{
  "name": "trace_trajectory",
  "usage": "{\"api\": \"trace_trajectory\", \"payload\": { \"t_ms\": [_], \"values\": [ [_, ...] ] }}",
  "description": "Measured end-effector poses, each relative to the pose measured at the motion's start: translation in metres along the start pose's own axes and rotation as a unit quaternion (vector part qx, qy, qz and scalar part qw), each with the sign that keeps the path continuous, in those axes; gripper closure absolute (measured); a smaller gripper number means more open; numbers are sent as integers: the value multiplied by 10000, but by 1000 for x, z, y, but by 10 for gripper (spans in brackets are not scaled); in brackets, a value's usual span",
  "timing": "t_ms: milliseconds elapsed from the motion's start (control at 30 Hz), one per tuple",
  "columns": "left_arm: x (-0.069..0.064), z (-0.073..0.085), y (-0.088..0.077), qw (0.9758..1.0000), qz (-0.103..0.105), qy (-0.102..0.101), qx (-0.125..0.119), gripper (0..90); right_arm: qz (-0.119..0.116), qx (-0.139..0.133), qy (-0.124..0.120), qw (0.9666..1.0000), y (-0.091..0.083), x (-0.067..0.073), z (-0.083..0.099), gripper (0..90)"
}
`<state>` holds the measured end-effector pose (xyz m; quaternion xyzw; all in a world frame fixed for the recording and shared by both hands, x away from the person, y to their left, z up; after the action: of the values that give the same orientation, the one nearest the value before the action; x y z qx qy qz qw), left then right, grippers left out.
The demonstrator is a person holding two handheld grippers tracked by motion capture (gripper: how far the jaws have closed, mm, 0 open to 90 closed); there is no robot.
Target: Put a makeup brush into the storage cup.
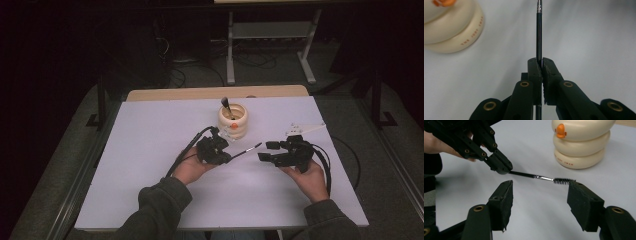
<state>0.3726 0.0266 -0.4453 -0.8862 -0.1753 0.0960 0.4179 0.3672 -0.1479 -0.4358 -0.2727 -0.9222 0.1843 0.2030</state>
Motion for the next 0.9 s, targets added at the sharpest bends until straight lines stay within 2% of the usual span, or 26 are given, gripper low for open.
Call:
{"api": "trace_trajectory", "payload": {
  "t_ms": [300, 433, 567, 733, 833, 900],
  "values": [
    [6, 1, -22, 9994, -75, -74, -339, 860, -204, -39, -42, 9998, 10, 12, -9, 386],
    [6, 1, -30, 9986, -82, -121, -499, 860, -353, 12, 39, 9994, 20, 17, -13, 395],
    [6, 2, -38, 9979, -113, -80, -627, 860, -501, -48, 84, 9987, 30, 23, -19, 409],
    [6, 6, -43, 9967, -85, -101, -800, 860, -606, 45, 136, 9981, 43, 27, -20, 423],
    [5, 8, -43, 9964, -41, -104, -836, 860, -717, -18, 190, 9972, 48, 30, -24, 435],
    [5, 8, -44, 9953, -13, -61, -965, 860, -857, -106, 295, 9958, 51, 33, -28, 435]
  ]
}}
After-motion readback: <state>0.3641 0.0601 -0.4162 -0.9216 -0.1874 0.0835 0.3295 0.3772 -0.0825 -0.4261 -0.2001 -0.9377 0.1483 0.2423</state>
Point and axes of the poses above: each handheld gripper's, and its own axes: y roughly forward along the jaws, z roughly out of its underside, x roughly to its left, the point moved 8 cm from there along y, roughly forward along the jaws, and after that the axes turned 5 degrees about -x, right-handed, at the moved point
